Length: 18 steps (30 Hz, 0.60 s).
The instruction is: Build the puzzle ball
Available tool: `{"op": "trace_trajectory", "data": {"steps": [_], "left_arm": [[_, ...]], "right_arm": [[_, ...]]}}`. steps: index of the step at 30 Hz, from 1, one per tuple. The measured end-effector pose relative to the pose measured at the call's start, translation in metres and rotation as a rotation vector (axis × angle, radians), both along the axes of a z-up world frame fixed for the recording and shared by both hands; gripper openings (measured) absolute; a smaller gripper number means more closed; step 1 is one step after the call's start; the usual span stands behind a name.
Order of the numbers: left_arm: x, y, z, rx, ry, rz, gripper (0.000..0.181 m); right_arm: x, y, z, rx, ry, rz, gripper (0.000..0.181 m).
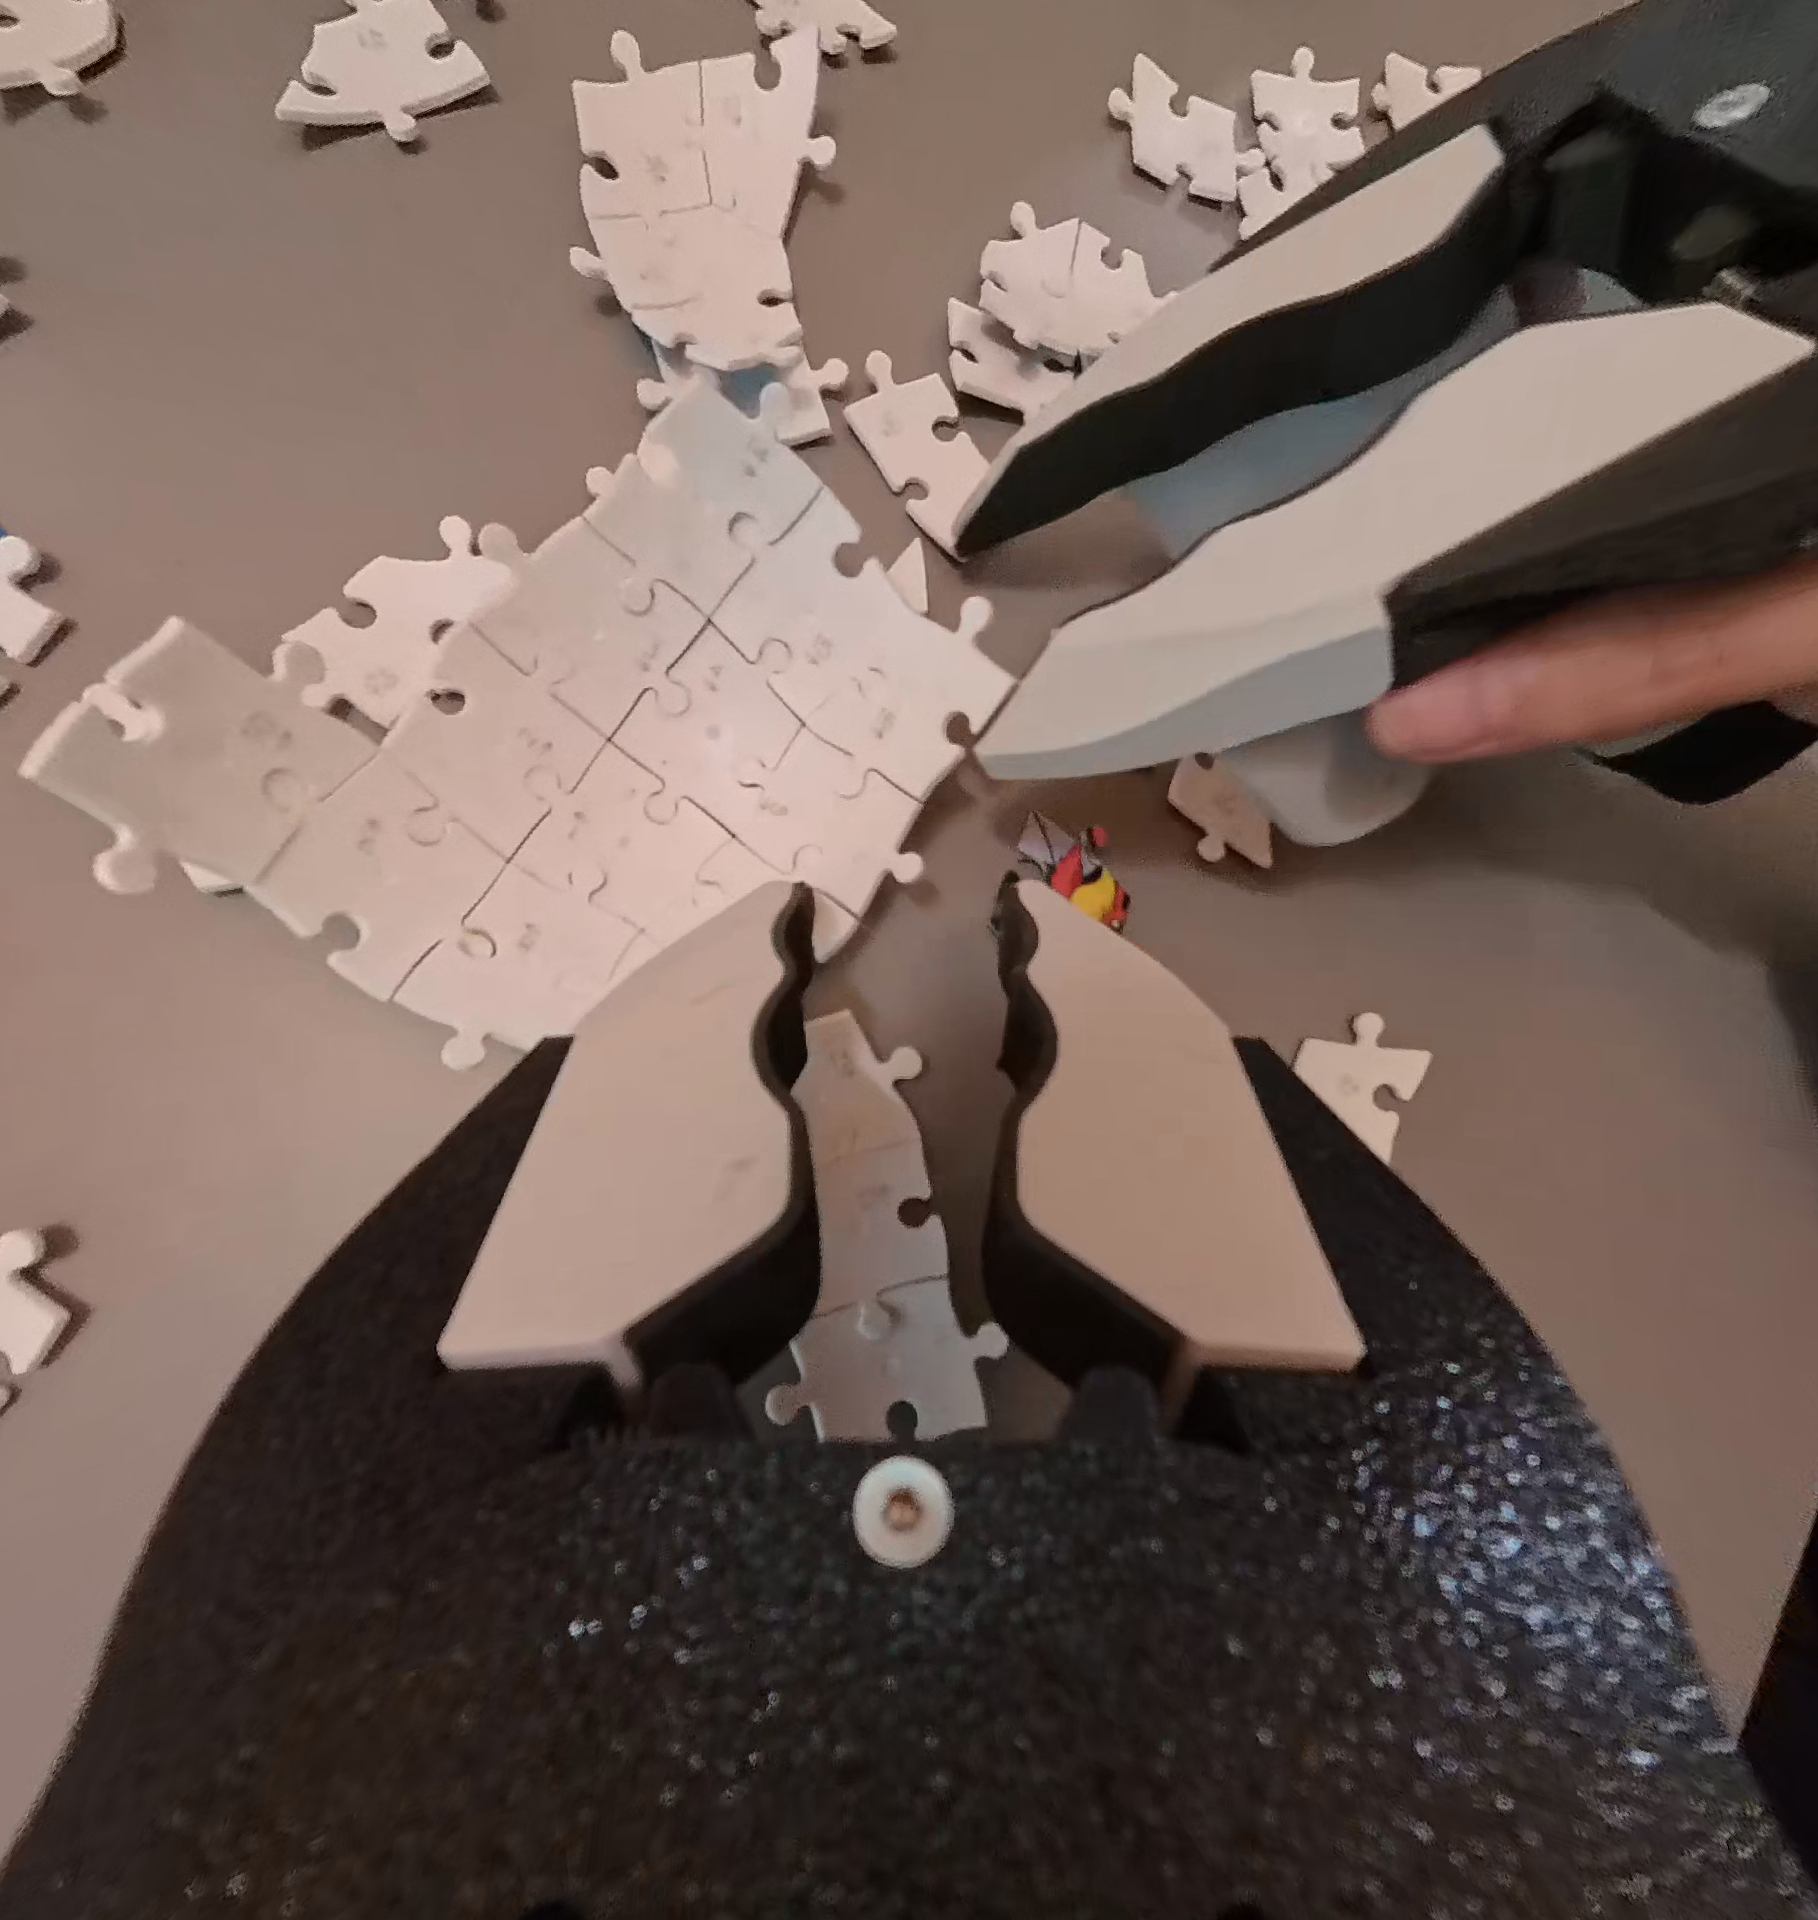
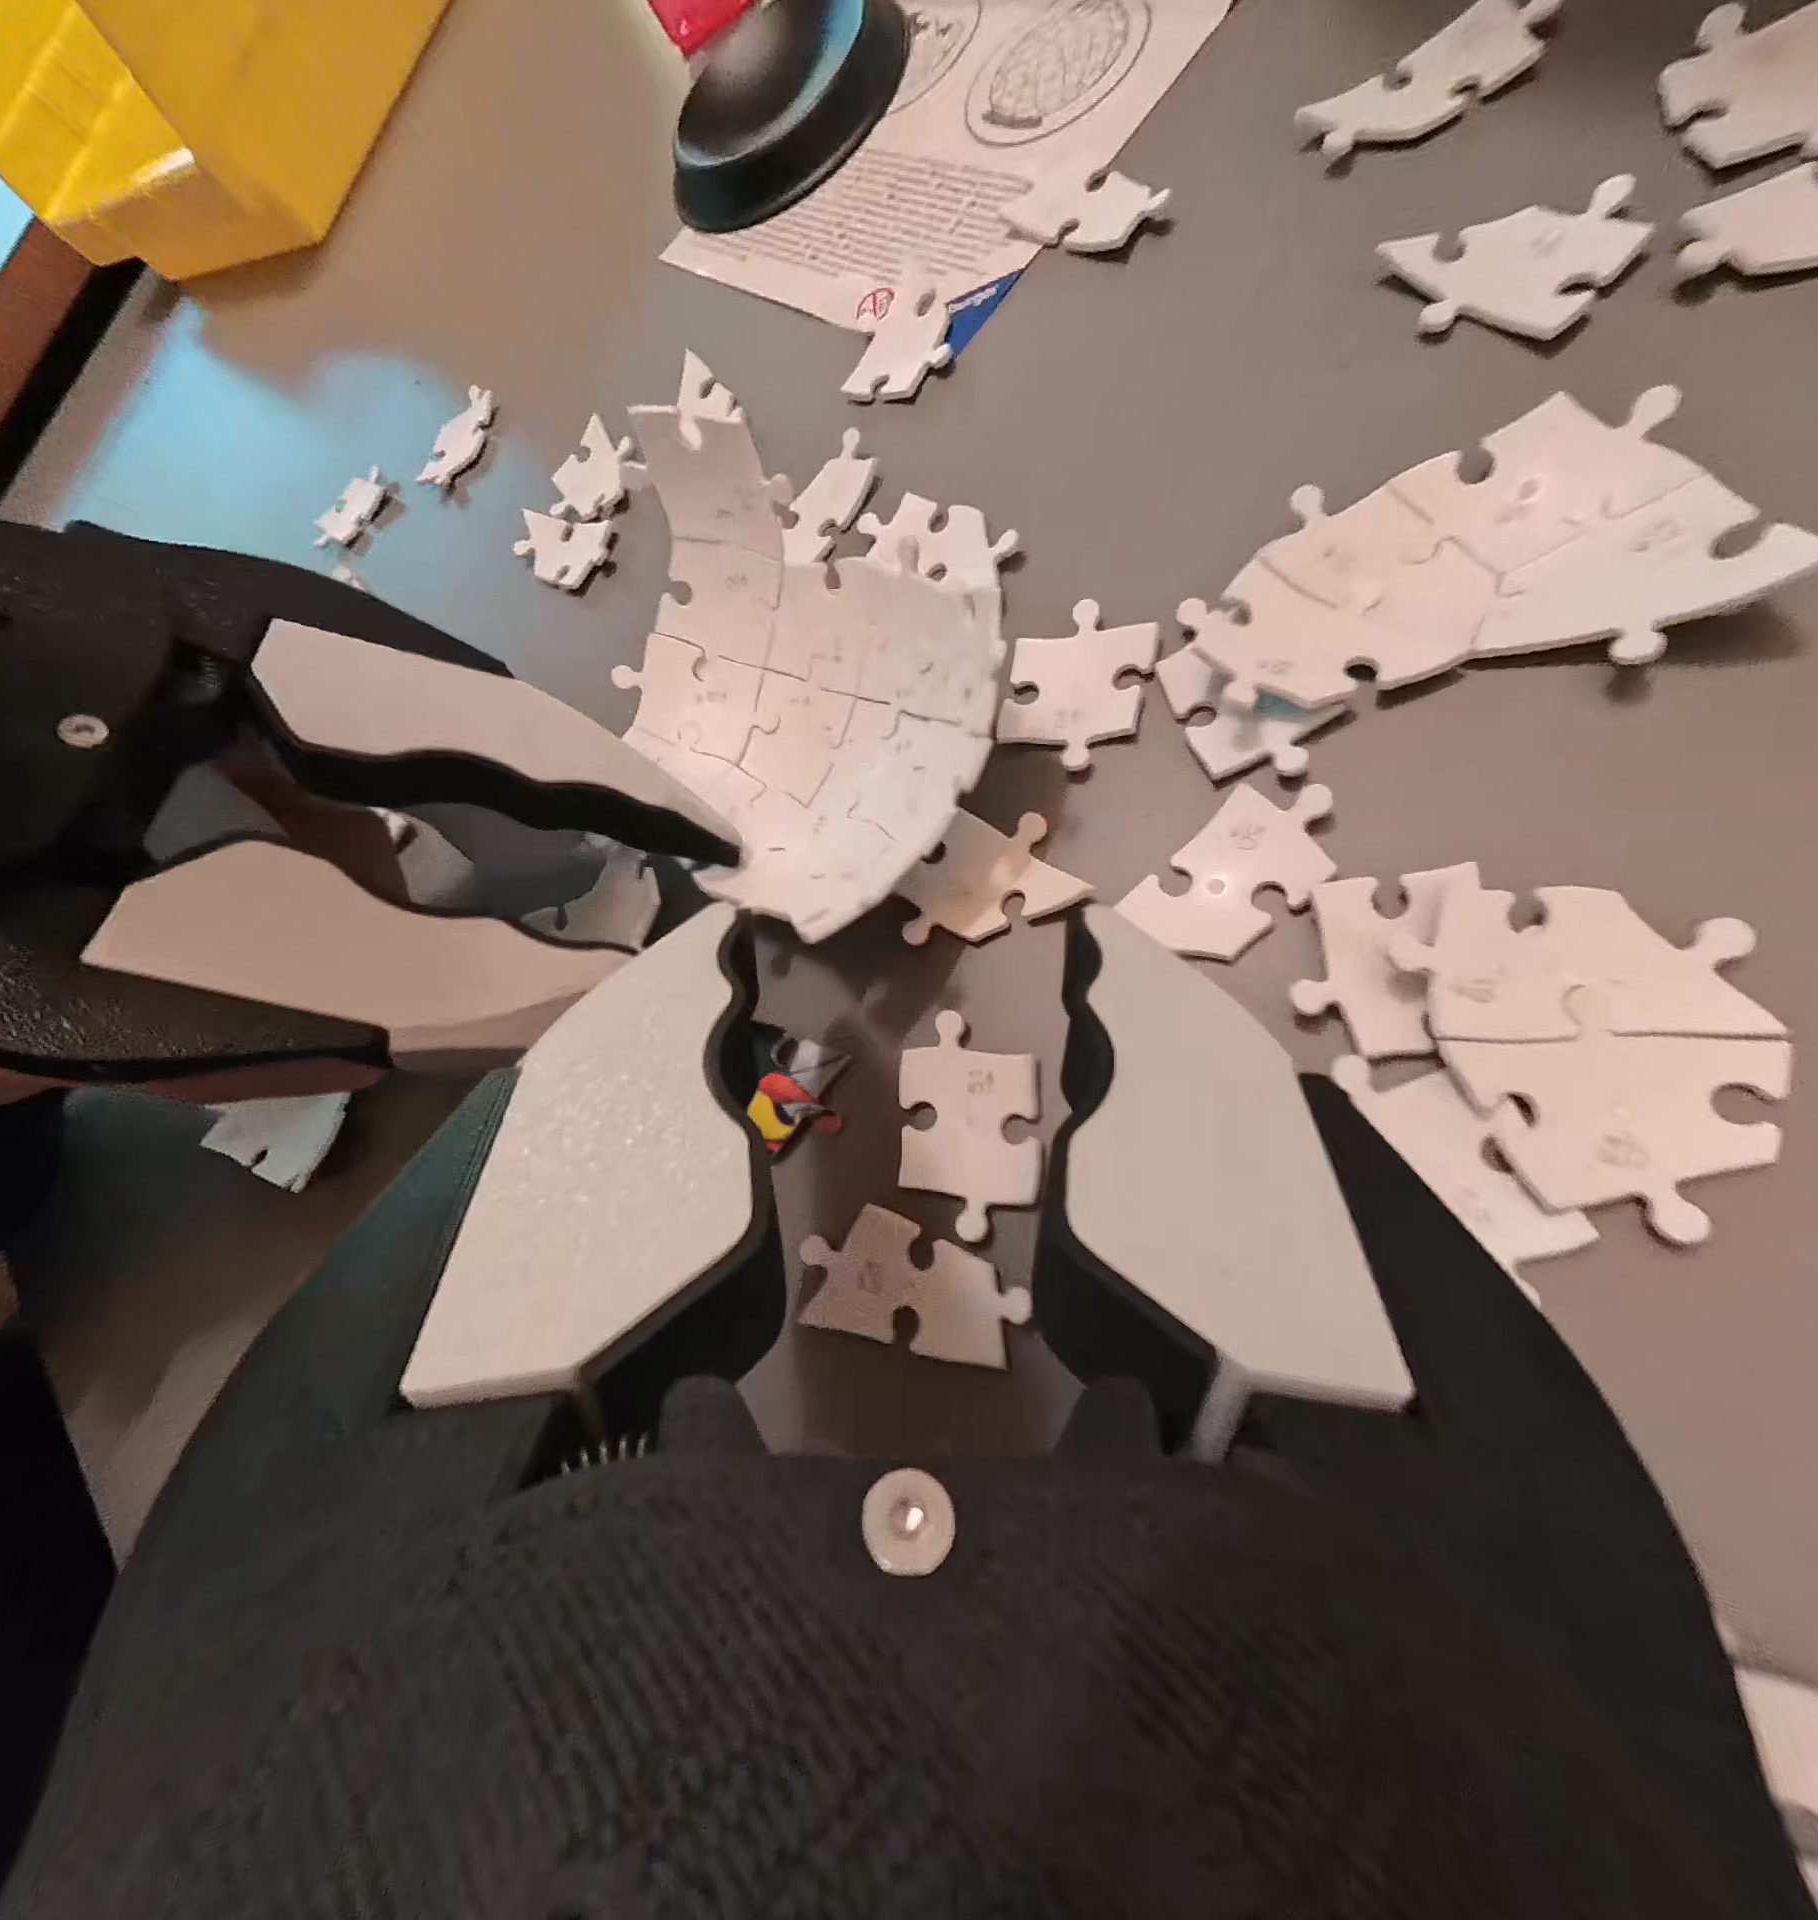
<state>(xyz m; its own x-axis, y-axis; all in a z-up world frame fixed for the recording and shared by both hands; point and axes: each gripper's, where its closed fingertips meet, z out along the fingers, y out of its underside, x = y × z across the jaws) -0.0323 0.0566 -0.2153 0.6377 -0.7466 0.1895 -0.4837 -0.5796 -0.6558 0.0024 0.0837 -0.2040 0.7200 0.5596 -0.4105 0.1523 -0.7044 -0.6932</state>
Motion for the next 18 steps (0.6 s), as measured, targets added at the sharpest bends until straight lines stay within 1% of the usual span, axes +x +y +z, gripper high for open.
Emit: {"op": "trace_trajectory", "data": {"steps": [1,5,7,8,12,15,18], "left_arm": [[0.0,0.0,-0.001,0.005,0.003,-0.002,0.033],[0.005,-0.002,-0.002,-0.005,-0.02,0.005,0.033],[0.006,-0.002,-0.001,0.012,-0.017,0.006,0.034],[0.007,-0.002,0.0,0.021,-0.016,0.004,0.034],[0.01,-0.004,0.007,0.035,-0.044,-0.006,0.035],[0.003,-0.004,0.027,0.089,-0.056,-0.014,0.041],[-0.019,0.012,0.059,0.205,-0.057,0.009,0.044]], "right_arm": [[-0.004,0.0,0.0,-0.006,0.009,0.01,0.053],[-0.012,0.004,-0.005,-0.024,0.02,0.037,0.026],[-0.012,0.007,-0.006,-0.025,0.005,0.039,0.016],[-0.012,0.009,-0.007,-0.019,-0.003,0.043,0.013],[-0.014,0.013,-0.009,0.004,-0.036,0.081,0.01],[-0.014,0.017,-0.005,0.038,-0.046,0.131,0.009],[-0.012,0.02,0.002,0.091,-0.072,0.212,0.007]]}}
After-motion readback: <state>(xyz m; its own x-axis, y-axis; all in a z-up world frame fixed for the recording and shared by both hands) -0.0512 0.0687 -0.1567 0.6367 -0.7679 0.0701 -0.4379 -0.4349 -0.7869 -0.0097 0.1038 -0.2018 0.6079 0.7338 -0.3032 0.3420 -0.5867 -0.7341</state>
